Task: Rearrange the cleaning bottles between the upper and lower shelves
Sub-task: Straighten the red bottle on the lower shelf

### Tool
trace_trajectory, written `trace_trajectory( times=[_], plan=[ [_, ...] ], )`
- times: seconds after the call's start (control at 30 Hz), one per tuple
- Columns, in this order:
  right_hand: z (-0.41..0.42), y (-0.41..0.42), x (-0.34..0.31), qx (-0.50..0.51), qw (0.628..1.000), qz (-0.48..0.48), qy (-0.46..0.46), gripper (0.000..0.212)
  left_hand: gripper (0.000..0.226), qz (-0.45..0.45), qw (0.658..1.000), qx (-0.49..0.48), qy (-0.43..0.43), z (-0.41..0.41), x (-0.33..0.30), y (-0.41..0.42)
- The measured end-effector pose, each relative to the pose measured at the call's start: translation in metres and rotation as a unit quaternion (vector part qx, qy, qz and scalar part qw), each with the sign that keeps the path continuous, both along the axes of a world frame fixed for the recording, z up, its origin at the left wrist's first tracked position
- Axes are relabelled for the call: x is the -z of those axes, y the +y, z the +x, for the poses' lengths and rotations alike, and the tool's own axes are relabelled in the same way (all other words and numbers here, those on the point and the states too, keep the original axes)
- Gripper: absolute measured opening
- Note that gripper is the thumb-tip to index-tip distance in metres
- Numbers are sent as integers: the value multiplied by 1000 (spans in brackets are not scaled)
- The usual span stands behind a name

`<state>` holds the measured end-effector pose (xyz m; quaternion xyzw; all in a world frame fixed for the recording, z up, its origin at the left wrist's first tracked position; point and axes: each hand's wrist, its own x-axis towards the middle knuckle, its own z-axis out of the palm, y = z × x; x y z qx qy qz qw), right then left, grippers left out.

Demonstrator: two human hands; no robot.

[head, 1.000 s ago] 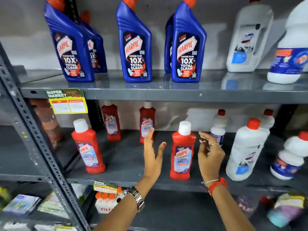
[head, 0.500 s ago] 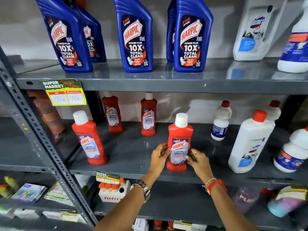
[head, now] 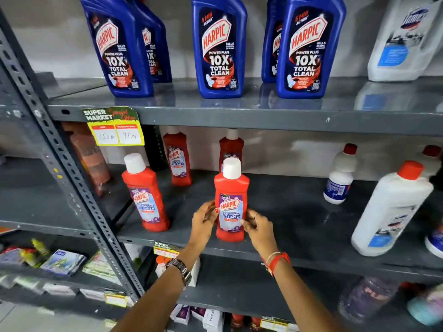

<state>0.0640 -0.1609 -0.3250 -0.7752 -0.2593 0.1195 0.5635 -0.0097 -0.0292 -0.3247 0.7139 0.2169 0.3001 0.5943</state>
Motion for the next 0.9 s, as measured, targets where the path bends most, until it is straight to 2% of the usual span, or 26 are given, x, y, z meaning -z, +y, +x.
trace_trajectory(
  times=[0.17, 0.27, 0.33, 0.4, 0.47, 0.53, 0.63, 0.73, 0.8, 0.9],
  plan=[
    [-2, -2, -7, 4, 999, -22, -43, 40, 34, 14, 1000, -1, -17, -4, -4, -6],
    [-9, -9, -34, 54, 988, 4, -141, 44, 35, 44, 989, -88, -114, -14, -32, -17],
    [-16, -14, -65, 84, 965, 60, -241, 38, 27, 75, 957, -165, -228, -21, -69, -23],
    [-23, -16, -104, 112, 929, 132, -326, 32, 22, 87, 911, -206, -347, -27, -115, -28],
    [-28, -16, -146, 138, 886, 199, -394, 27, 23, 108, 873, -192, -435, -32, -164, -32],
    [-31, -14, -186, 161, 853, 237, -435, 23, 23, 134, 859, -166, -465, -34, -208, -31],
    [-22, -6, -238, 167, 850, 240, -438, 26, 26, 154, 886, -155, -410, -24, -259, -18],
    [-5, 9, -282, 103, 911, 194, -348, 39, 33, 154, 927, -139, -312, -7, -295, 0],
    [7, 21, -301, 57, 949, 123, -284, 43, 40, 124, 958, -109, -233, 6, -310, 14],
    [19, 39, -308, 54, 961, -16, -272, 37, 43, 69, 986, -36, -148, 18, -317, 26]
  ],
)
